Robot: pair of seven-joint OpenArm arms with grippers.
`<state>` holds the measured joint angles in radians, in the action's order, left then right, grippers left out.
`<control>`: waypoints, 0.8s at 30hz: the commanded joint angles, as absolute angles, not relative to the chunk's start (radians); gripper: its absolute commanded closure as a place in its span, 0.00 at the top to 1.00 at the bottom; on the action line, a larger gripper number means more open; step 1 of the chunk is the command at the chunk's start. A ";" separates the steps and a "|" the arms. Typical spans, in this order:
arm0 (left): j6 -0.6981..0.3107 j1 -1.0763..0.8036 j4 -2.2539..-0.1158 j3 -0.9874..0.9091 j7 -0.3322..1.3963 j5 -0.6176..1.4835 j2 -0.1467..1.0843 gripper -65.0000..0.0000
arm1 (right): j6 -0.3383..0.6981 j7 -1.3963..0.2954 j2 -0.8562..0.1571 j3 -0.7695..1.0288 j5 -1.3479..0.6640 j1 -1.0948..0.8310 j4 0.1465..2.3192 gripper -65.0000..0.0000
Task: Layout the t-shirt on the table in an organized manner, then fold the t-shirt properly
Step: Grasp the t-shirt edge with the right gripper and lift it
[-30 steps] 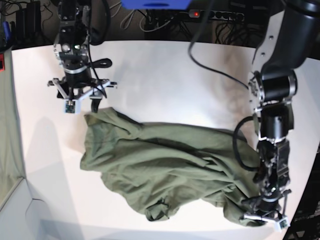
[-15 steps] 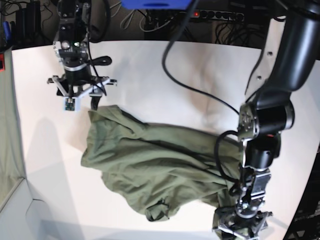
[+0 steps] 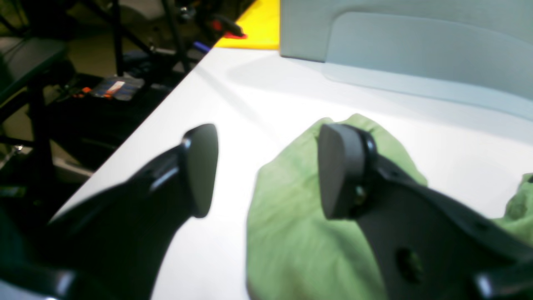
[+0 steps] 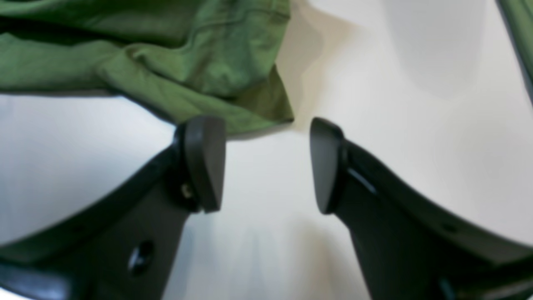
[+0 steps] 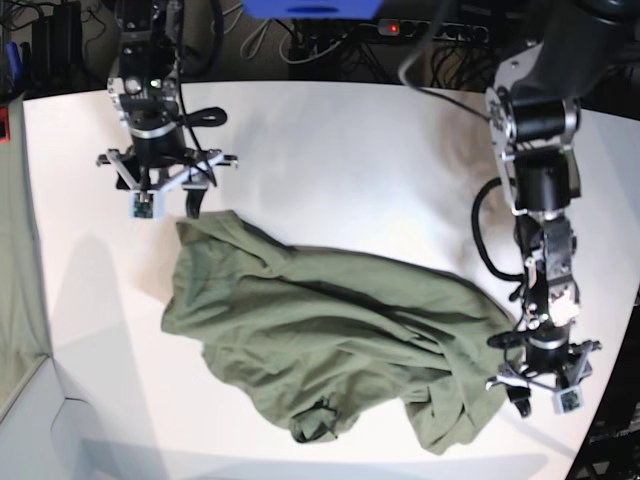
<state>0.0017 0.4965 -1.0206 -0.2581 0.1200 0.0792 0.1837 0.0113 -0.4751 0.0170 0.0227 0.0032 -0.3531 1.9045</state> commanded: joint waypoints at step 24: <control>-0.007 -0.004 -1.320 -0.369 0.196 0.377 0.252 0.54 | 0.013 -0.447 -0.044 -0.156 0.005 -0.168 1.658 0.63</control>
<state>-0.0040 -0.0135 -1.3010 -0.3649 0.2211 0.3721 0.2378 0.0109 -0.4671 -0.0463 -0.1539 0.0040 -0.1757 1.6413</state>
